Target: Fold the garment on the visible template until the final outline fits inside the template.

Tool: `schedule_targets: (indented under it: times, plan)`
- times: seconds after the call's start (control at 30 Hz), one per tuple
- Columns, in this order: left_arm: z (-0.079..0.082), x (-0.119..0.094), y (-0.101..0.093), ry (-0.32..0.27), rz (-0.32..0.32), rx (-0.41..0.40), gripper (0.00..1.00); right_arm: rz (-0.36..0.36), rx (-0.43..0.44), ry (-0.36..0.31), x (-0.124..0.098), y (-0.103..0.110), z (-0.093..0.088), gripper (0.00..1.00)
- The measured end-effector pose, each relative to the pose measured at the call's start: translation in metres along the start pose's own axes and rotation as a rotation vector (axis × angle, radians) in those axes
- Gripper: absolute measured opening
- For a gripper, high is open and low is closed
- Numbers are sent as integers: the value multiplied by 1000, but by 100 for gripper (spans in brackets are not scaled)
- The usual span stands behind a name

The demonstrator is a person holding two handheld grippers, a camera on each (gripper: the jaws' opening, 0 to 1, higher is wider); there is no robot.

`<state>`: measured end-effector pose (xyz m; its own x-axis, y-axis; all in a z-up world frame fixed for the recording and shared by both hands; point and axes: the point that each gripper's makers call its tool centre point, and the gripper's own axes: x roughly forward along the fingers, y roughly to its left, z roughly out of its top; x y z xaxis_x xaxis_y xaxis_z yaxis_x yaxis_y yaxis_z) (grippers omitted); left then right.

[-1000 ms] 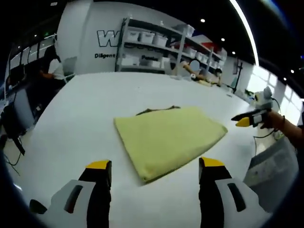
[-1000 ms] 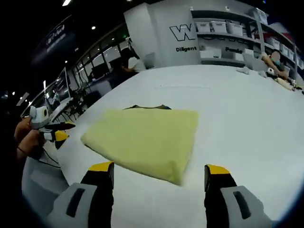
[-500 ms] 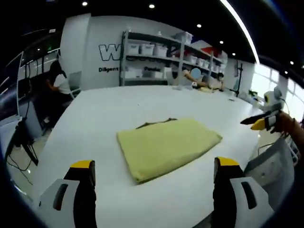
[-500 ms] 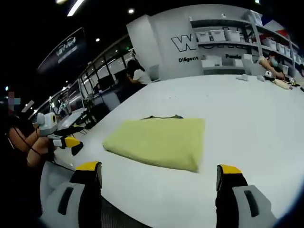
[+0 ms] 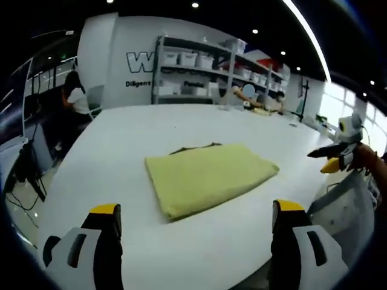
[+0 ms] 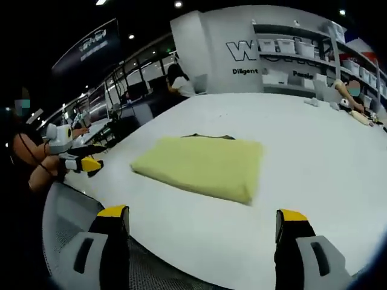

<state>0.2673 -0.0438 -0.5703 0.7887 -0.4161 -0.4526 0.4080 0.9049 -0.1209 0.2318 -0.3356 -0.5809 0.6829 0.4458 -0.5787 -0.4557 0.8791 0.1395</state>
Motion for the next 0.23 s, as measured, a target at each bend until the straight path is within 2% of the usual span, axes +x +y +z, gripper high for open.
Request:
schedule_targets:
  times: [0.1,0.23]
  plan:
    - [-1,0,0,8,-10,-29,99,10,-23,4,3,5,0,99]
    - [-1,2,1,17,3,-1,98,19,-7,-11,2,3,3,99]
